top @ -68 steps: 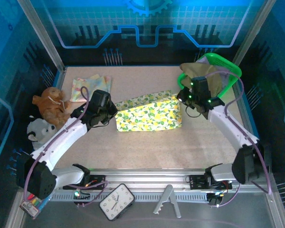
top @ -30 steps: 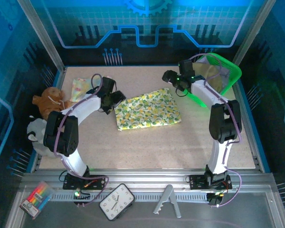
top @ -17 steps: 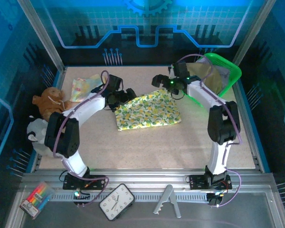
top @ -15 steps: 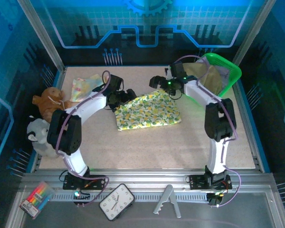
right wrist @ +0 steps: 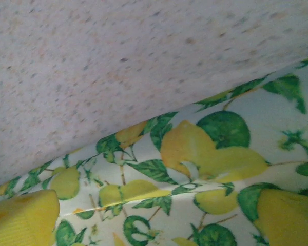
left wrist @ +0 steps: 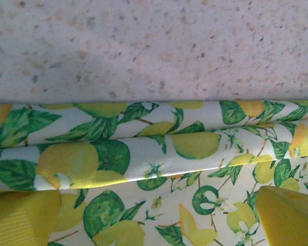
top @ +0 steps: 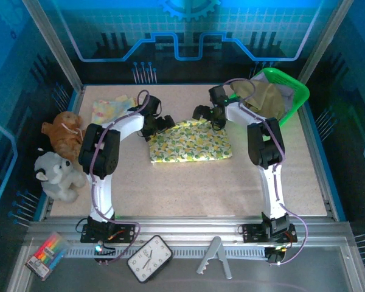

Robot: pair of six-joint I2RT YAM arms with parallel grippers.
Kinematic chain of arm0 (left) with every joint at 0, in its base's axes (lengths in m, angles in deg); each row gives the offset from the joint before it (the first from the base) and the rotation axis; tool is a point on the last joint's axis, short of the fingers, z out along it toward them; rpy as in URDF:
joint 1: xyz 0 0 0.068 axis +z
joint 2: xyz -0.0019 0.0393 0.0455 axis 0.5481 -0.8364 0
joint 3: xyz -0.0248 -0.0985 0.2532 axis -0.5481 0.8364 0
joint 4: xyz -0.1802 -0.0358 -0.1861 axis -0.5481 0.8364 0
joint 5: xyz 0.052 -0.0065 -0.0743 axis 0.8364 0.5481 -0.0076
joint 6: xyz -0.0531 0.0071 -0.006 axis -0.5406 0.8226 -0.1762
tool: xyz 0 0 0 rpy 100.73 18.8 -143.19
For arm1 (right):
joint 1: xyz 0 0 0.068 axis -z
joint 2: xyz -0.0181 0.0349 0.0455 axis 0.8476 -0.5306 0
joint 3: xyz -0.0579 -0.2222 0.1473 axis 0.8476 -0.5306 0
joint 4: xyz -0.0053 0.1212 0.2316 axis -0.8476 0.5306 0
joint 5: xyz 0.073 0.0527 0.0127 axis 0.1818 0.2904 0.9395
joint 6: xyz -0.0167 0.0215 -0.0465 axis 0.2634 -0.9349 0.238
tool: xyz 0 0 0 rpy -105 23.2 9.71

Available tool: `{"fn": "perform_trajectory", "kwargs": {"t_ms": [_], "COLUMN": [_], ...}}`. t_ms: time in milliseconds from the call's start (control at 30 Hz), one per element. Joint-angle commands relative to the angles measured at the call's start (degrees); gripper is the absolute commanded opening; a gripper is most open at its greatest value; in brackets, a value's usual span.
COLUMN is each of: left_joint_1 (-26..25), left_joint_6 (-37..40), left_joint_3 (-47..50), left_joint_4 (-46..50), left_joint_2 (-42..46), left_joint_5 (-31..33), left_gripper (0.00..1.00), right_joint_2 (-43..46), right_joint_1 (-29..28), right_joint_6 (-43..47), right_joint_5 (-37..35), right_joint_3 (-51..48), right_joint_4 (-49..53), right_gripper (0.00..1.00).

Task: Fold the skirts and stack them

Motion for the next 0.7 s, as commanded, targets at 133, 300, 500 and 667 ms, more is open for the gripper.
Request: {"fn": "perform_trajectory", "kwargs": {"t_ms": [133,300,500,667], "left_joint_1": [0.77,0.85,0.83,0.85], "left_joint_6": [1.52,3.18,1.63,1.20], "left_joint_3": [3.12,2.57,-3.73,-7.55], "left_joint_4": [0.82,0.57,3.36,2.10], "left_joint_2": [4.43,9.33,2.85,-2.73], "left_joint_5": [-6.27,-7.69,-7.94,-9.01], "left_gripper": [0.99,0.99,0.99,0.99], "right_joint_2": [0.96,5.69,3.18,-1.29], "right_joint_1": [0.36,-0.57,-0.52,-0.54], "right_joint_6": [2.67,2.69,-5.73,-9.46], "right_joint_5": [-1.02,0.89,14.54,14.14], "right_joint_3": [3.51,1.97,3.20,5.56], "right_joint_4": [5.84,4.50,-0.47,-2.35], "right_gripper": [1.00,1.00,1.00,1.00]}}
